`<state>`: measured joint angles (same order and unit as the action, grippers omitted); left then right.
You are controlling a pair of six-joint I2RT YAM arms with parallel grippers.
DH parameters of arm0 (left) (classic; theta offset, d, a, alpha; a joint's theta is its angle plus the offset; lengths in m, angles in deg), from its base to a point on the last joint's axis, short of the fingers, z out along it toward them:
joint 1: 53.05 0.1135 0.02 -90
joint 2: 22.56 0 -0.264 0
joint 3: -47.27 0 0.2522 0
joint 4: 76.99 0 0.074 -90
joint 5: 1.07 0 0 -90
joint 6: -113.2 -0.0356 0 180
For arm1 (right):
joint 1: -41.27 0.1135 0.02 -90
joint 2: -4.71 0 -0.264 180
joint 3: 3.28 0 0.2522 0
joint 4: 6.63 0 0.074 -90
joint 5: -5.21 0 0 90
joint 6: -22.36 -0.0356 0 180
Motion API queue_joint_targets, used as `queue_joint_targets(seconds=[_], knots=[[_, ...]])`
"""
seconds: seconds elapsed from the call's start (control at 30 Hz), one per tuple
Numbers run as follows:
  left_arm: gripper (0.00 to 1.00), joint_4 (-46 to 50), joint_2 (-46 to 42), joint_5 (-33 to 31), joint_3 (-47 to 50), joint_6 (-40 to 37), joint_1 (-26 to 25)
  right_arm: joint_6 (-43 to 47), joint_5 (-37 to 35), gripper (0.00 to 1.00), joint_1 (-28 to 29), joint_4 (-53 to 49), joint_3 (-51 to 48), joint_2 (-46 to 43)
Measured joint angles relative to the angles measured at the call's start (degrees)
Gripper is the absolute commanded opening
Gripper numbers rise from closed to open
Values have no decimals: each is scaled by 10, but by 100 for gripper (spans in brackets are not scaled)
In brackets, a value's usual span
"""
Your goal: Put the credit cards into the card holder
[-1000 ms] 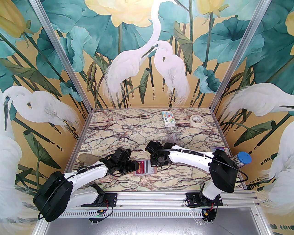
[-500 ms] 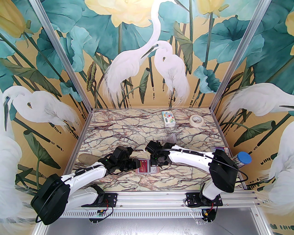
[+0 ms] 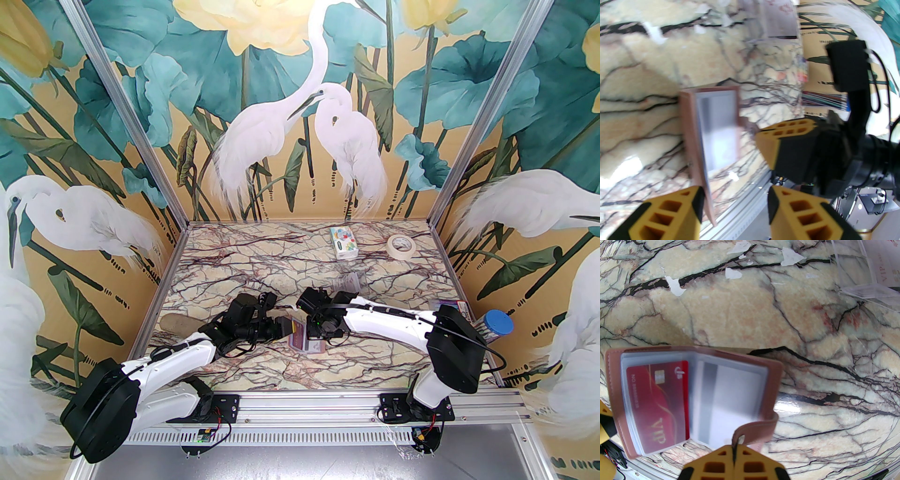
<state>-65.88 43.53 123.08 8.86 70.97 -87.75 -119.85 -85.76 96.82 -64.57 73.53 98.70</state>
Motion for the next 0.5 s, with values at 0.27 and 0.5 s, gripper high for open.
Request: queue_joint_targets(seconds=[0.27, 0.5], knots=[[40, -54, 24, 18, 5, 22, -2, 0, 10, 0, 0, 20, -23, -10], [30, -87, 68, 21, 5, 30, -14, 0, 11, 0, 0, 27, -33, -22]])
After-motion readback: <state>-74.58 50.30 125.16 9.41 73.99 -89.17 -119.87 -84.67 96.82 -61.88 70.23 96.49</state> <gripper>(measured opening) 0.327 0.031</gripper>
